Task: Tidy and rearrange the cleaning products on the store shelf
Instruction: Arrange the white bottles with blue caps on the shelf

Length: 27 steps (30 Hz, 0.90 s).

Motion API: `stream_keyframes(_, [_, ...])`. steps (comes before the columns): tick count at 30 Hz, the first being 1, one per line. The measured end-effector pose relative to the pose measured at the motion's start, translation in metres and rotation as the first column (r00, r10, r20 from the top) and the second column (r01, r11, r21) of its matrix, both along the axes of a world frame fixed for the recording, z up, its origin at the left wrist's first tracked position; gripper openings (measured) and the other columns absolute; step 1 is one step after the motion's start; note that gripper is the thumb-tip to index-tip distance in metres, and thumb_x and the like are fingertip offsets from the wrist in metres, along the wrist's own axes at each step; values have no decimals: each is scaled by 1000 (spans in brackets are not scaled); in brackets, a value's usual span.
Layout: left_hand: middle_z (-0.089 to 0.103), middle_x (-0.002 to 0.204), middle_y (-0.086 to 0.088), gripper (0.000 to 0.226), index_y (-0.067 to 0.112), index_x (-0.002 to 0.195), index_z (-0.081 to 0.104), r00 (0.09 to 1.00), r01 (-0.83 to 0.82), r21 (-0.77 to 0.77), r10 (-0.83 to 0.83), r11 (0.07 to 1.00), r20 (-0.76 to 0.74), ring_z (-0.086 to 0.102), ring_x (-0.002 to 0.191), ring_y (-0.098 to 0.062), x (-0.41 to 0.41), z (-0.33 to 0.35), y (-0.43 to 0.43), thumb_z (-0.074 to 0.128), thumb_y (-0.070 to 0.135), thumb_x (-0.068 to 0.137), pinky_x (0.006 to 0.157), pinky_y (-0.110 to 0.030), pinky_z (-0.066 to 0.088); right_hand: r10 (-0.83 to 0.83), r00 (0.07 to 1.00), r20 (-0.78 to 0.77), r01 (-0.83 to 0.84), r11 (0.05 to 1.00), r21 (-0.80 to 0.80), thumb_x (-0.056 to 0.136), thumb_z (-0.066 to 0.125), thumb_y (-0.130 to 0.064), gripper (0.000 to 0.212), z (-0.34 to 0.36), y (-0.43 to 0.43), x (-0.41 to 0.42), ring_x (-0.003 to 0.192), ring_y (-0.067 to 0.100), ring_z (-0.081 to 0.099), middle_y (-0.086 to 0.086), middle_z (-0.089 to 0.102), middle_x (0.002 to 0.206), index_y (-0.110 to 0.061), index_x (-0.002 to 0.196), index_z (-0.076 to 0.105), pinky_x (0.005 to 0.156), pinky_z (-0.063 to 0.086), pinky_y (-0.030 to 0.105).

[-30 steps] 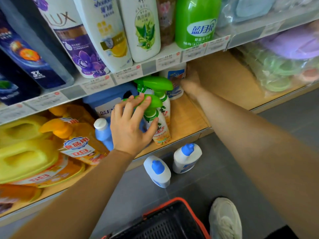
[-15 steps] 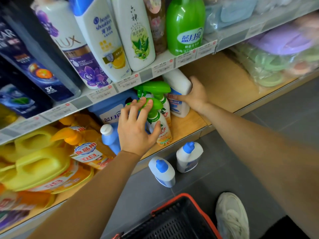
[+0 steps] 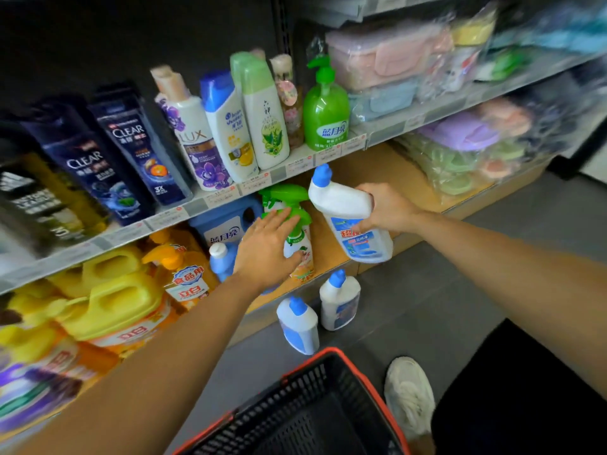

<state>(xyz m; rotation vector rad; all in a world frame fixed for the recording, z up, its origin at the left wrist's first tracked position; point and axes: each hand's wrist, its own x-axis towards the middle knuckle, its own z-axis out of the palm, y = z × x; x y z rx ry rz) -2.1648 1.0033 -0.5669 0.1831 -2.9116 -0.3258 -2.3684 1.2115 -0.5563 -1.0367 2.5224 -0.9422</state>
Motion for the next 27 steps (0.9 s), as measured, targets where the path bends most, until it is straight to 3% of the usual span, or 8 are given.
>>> stream_keyframes(3, [66,129,-7,54,18,139,60,990,-57,14,59,998,-125,55,126,-31,16,26,4,64,40,89,95,-43,49,83,996,-30,-83,997,8,57,94,-15,64,33,11,25,97,12,64,-13,62,100,-25,110,60,80,57,34])
stream_keyframes(5, [69,120,-4,53,22,138,59,973,-110,62,121,992,-199,59,117,-27,31,43,8,60,46,90,83,-42,53,135,989,-54,-135,991,-4,59,92,-12,67,48,13,46,100,12,62,-10,63,106,-24,116,60,83,57,38])
stream_keyframes(9, [64,132,9,58,30,146,46,973,91,408,6,908,-231,59,119,-15,63,80,16,63,48,94,95,-42,53,215,975,-51,-218,974,-69,62,91,-11,70,65,10,95,104,15,62,-6,64,113,-25,123,58,88,55,44])
stream_keyframes(13, [70,118,9,40,23,132,61,944,207,583,-3,785,-330,64,108,-14,101,108,25,63,39,95,92,-37,54,296,955,28,-286,940,-187,62,93,-15,79,70,1,140,110,11,62,-7,65,120,-22,132,56,93,54,43])
stream_keyframes(19, [73,114,-3,29,16,124,68,977,212,859,-98,466,-189,66,102,-15,149,119,9,61,20,96,87,-27,52,500,820,279,-422,857,-295,64,91,-1,82,65,-10,181,119,17,63,3,66,128,-11,137,55,97,55,41])
stream_keyframes(22, [72,119,-1,46,25,134,63,972,215,939,-152,270,-179,64,110,-17,164,114,10,69,40,91,93,-32,48,569,735,368,-484,821,-304,64,88,6,75,60,-16,189,114,11,65,0,69,123,-11,131,58,93,55,32])
stream_keyframes(25, [70,108,-1,55,30,138,59,970,212,956,-165,201,-180,62,106,-19,168,115,12,69,51,88,92,-38,47,591,697,407,-500,807,-316,64,86,8,74,57,-22,193,114,15,65,6,68,124,-8,131,58,94,55,36])
stream_keyframes(27, [67,98,0,43,29,136,60,974,212,945,-132,250,-184,58,100,-23,167,117,11,60,41,95,88,-41,45,589,698,408,-494,808,-321,64,86,9,77,55,-26,195,117,19,65,11,67,127,-3,134,56,97,55,41])
